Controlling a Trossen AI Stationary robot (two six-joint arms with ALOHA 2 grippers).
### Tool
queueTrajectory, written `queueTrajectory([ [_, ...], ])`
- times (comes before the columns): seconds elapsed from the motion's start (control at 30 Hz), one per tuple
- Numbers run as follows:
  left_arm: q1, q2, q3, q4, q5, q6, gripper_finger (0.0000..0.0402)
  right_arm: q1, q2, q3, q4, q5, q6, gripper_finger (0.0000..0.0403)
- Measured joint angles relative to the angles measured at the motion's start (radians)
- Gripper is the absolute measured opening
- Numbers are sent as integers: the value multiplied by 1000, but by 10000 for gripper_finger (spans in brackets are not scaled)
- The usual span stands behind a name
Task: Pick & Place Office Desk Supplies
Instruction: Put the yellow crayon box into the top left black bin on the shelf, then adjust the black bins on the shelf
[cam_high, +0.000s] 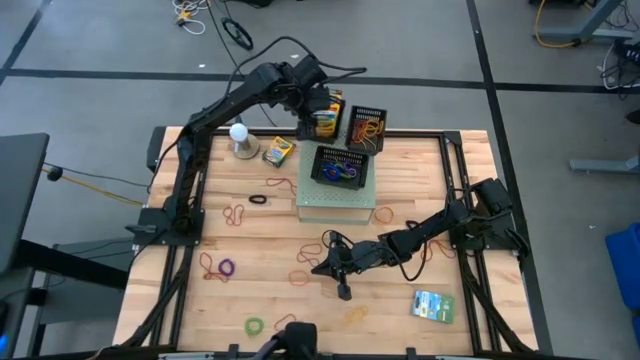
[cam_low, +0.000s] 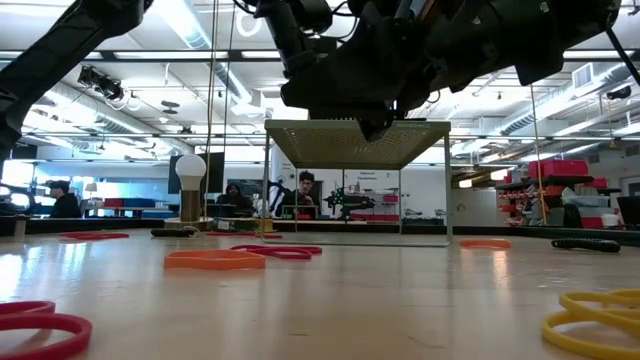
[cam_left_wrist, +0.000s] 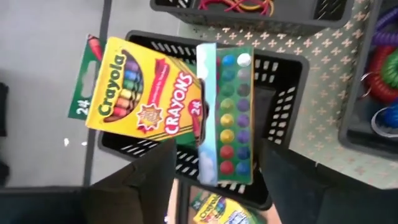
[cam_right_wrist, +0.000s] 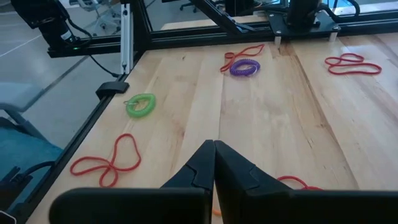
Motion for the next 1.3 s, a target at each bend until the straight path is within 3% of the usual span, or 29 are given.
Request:
queueTrajectory([
  [0.13,-8,-30,0,-3,-23,12,235,-2,-3,0,-4,-2,-2,13],
  [0.23,-4,-69,0,-13,16,5,205,-15,-29,0,-21,-3,-11,13],
  [0.47,67,-144,0,-55,251,-34,94,-54,-142,0,-142,25,-44,13],
  [0.6,108,-166,0,-53,371,-42,52,-63,-228,0,-241,66,-68,13],
  [0.83,139,-170,0,15,474,-35,42,-70,-401,0,-463,295,-51,13],
  [0.93,156,-168,-7,62,500,-36,42,-100,-479,0,-536,339,-47,13],
  [1.1,178,-207,-167,208,495,-61,42,-233,-617,0,-612,344,-43,13],
  [1.2,184,-277,-354,403,480,-88,42,-369,-691,0,-636,317,-61,11],
  [1.3,190,-372,-583,639,434,-116,42,-538,-736,0,-659,208,-68,7],
])
